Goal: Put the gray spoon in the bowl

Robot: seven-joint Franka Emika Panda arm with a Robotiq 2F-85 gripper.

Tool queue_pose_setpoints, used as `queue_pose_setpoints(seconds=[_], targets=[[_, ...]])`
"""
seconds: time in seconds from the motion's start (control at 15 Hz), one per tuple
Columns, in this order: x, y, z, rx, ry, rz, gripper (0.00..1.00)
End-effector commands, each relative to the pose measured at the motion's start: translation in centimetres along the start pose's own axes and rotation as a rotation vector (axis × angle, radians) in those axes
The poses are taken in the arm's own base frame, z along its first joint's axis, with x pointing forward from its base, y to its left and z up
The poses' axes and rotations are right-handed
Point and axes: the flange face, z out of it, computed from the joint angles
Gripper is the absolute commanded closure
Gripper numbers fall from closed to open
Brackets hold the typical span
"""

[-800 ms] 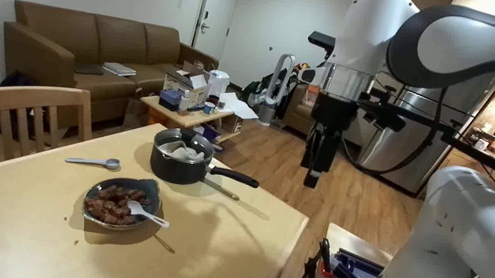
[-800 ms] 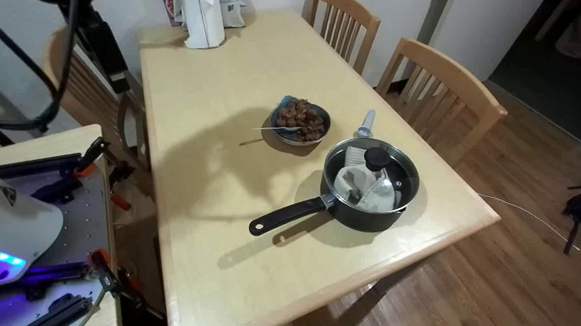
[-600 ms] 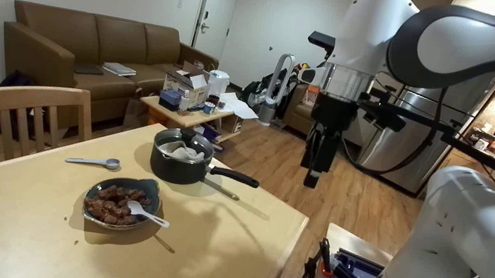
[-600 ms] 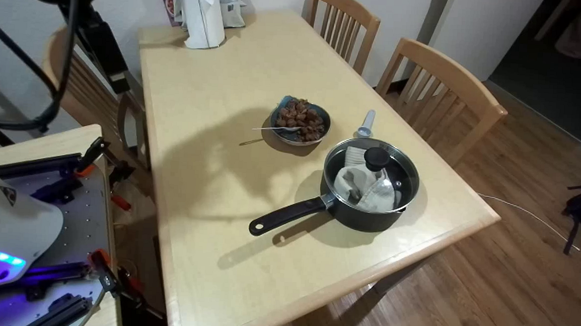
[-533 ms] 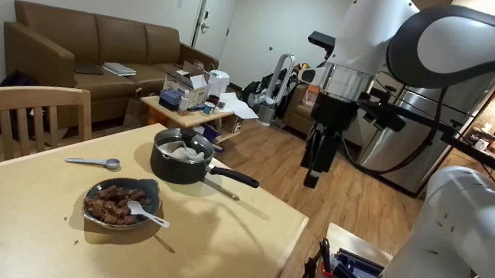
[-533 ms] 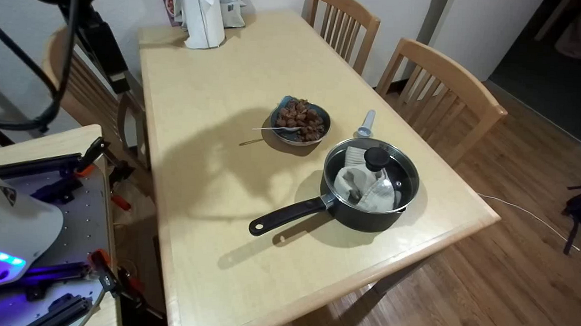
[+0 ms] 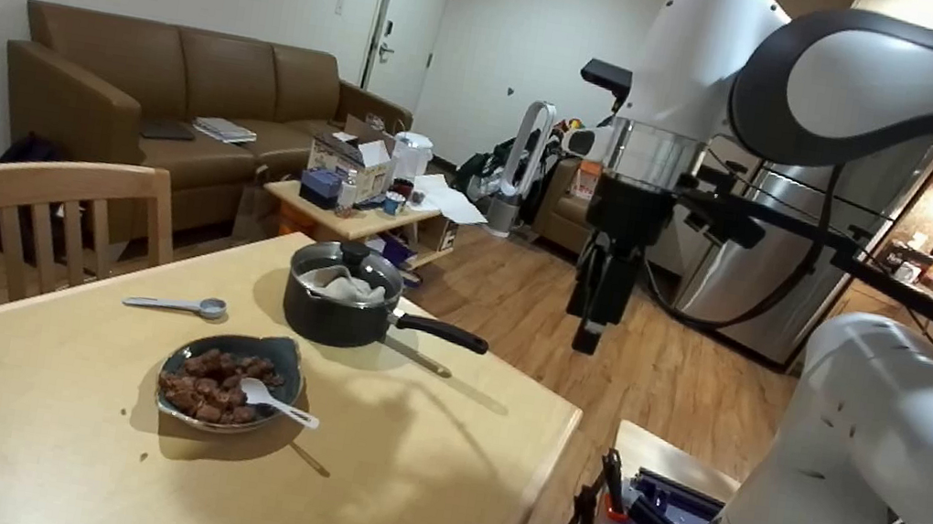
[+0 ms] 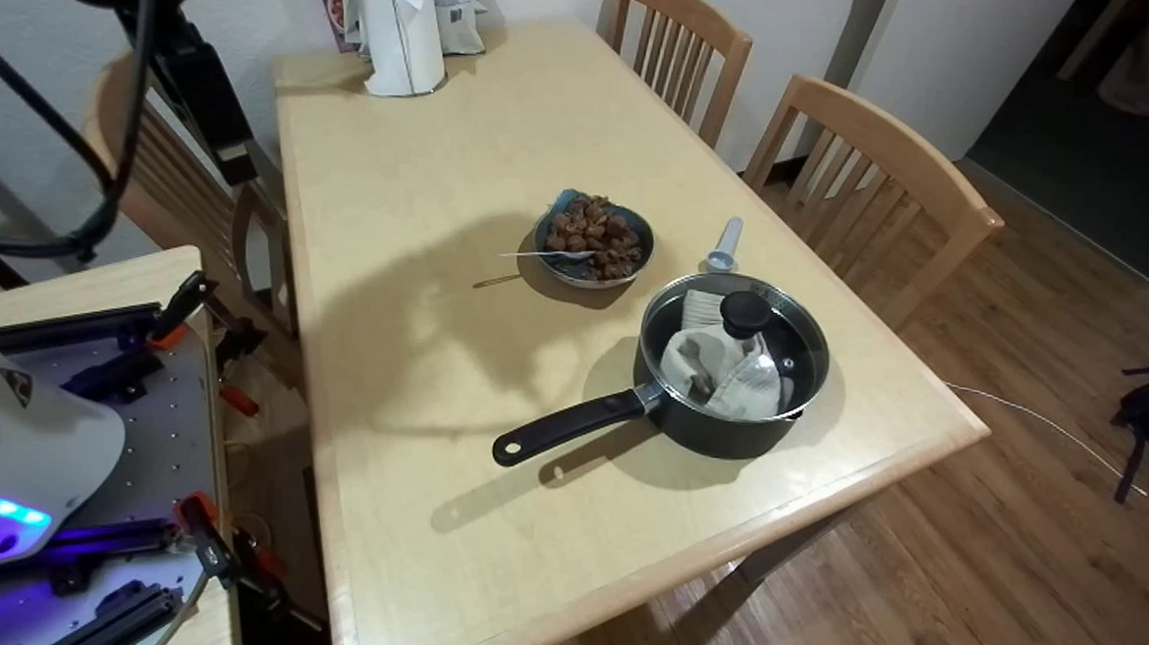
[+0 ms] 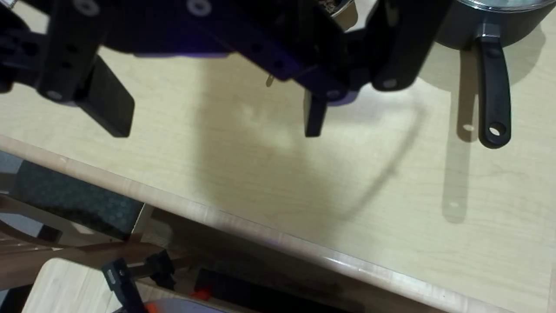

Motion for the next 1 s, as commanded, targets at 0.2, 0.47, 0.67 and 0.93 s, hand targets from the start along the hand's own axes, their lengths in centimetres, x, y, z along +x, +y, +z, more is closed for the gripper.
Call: queue_pose_setpoints(seconds=[0.2,0.47,0.67,0.93], targets=[[4.1,2.8,-0.6,-0.049,0.161,-0.031,0.0],[9.4,6.4,0.0,-0.082,0.226,-0.082,0.0],[14.0,8.3,0.3,-0.102,0.205,-0.119,0.0],[15.3,8.6,-0.2,-0.105,0.208,-0.112,0.0]])
